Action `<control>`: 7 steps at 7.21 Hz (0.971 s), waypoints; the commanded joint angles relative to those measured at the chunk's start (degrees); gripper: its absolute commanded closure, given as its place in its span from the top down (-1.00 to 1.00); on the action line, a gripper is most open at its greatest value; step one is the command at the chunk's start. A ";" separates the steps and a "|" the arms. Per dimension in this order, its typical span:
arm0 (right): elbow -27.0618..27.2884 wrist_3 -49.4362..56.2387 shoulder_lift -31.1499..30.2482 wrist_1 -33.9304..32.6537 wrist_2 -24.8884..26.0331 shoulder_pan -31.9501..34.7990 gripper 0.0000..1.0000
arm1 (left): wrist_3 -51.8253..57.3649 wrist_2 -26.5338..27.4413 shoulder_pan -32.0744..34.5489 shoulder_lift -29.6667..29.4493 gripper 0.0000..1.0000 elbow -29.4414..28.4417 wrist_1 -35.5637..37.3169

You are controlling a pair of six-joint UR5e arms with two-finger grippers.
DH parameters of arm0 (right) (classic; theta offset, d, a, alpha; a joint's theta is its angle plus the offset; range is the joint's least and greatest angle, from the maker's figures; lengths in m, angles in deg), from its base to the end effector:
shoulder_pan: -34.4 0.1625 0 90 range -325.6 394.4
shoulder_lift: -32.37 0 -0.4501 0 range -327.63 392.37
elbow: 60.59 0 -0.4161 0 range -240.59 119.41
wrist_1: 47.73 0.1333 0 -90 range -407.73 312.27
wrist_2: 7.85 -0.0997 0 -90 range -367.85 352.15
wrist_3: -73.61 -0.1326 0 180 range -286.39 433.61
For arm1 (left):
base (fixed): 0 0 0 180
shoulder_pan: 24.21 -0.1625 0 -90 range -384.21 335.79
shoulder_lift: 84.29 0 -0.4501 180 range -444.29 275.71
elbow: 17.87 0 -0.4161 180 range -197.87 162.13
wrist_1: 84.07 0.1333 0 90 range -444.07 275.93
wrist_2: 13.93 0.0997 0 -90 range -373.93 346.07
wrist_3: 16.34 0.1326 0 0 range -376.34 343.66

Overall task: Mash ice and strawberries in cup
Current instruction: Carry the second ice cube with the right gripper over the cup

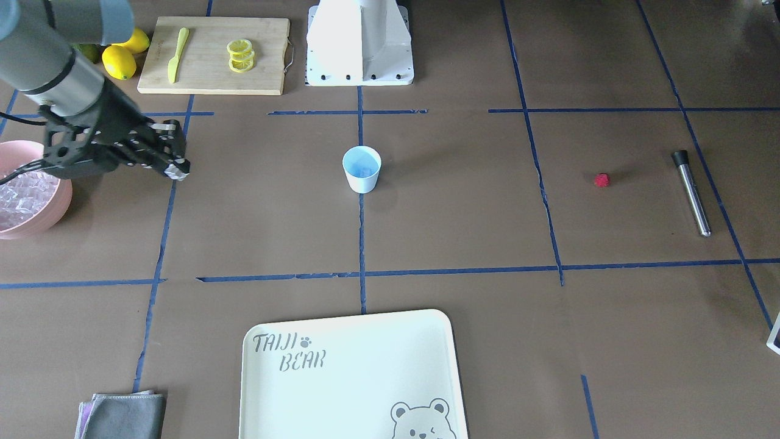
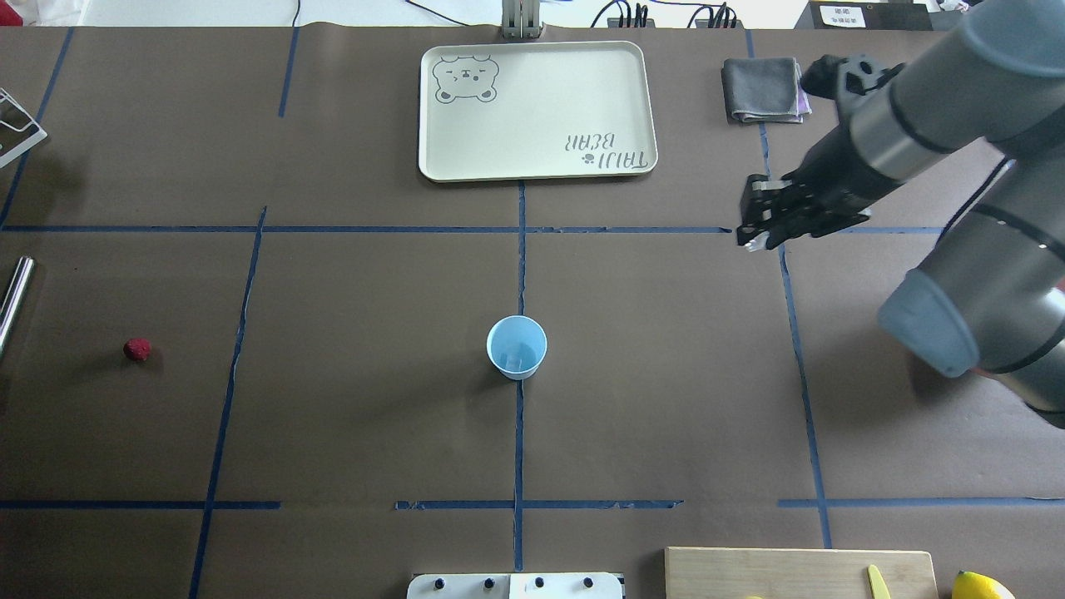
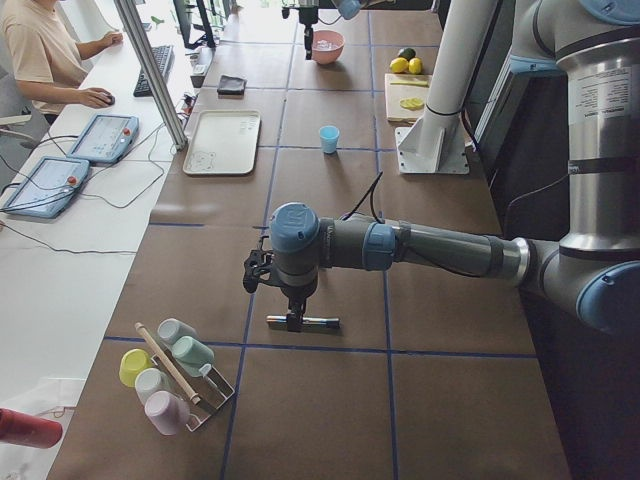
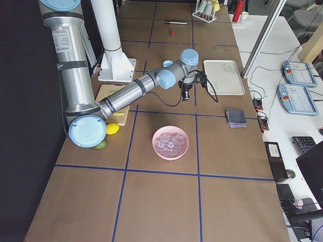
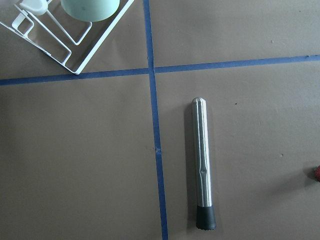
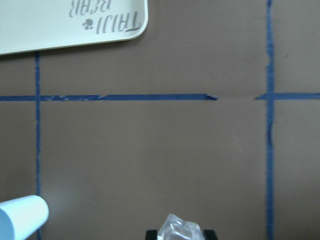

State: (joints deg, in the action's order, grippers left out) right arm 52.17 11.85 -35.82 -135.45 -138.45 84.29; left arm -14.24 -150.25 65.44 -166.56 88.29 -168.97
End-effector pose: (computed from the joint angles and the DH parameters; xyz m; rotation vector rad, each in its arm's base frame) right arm -0.3540 -0.4932 0.2845 -0.0255 -1.0246 0.0547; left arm -0.0346 -0.4561 0.6331 0.0673 0.8074 0.0639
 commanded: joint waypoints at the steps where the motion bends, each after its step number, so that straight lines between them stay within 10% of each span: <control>1: -1.13 -15.96 7.95 0.10 9.95 -12.92 -1.00 | 0.00 0.00 0.00 0.00 1.00 0.01 0.00; 3: -8.40 -21.02 16.02 0.80 19.46 -21.03 -1.00 | 0.00 0.00 0.00 0.00 1.00 -0.08 0.00; 7: -18.11 -23.76 18.88 11.00 20.03 -23.09 -0.97 | 0.00 0.00 0.00 0.00 1.00 0.01 0.00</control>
State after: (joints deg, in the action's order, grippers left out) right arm 35.20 -11.69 -17.17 -125.62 -118.47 61.36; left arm -14.23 -150.25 65.43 -166.55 88.22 -168.97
